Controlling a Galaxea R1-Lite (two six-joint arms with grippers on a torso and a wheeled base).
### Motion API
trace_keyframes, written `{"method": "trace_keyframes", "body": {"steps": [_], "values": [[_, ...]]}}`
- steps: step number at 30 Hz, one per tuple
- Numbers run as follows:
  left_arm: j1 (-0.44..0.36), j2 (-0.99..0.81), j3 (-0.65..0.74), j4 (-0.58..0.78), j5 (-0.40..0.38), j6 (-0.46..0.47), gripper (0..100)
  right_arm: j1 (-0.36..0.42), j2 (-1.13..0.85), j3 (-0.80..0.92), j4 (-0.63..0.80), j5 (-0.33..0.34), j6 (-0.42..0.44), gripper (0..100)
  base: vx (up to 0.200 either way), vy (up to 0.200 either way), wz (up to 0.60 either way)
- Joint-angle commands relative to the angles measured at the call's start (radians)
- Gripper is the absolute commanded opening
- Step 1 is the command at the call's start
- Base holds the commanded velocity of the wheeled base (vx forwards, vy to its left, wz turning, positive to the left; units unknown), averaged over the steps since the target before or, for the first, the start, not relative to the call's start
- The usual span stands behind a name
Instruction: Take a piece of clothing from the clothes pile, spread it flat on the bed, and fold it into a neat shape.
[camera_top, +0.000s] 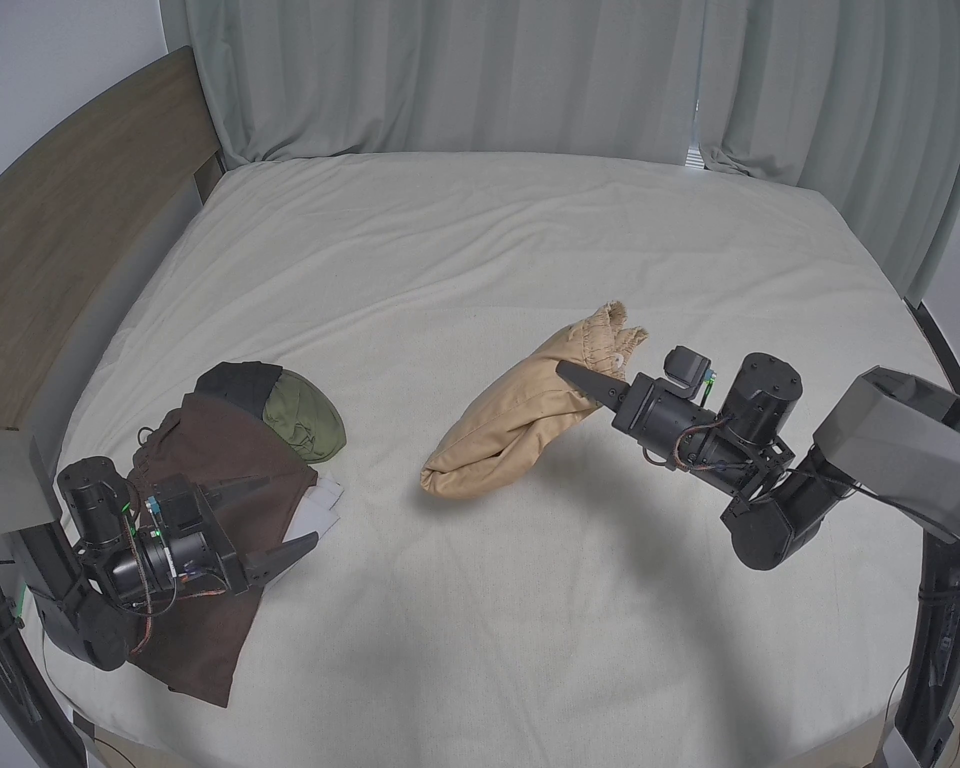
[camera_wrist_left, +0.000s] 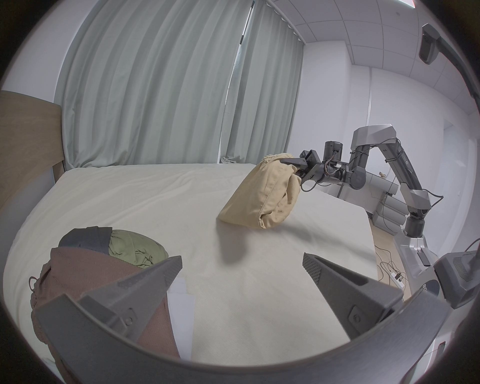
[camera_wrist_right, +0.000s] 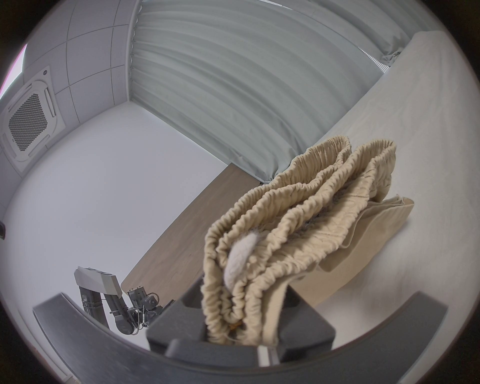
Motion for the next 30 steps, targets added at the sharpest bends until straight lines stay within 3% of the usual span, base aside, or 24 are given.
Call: {"method": "trace_keyframes", "body": {"steps": [1,25,30], "values": [[0.001,0.002,0.001,-0.001,0.000,-0.001,100,0.001,0.021,-0.046,0.020,0.000,0.000,0,0.000,0.000,0.00],[-0.005,0.019,0.001,0.001,0.001,0.001,100,-0.002,0.028,-0.236,0.176,0.000,0.000,0,0.000,0.000,0.00],[-0.003,0.021,0.005,0.001,0.001,0.001,100,-0.011,0.079,-0.354,0.247,0.000,0.006,0,0.000,0.000,0.00]]}}
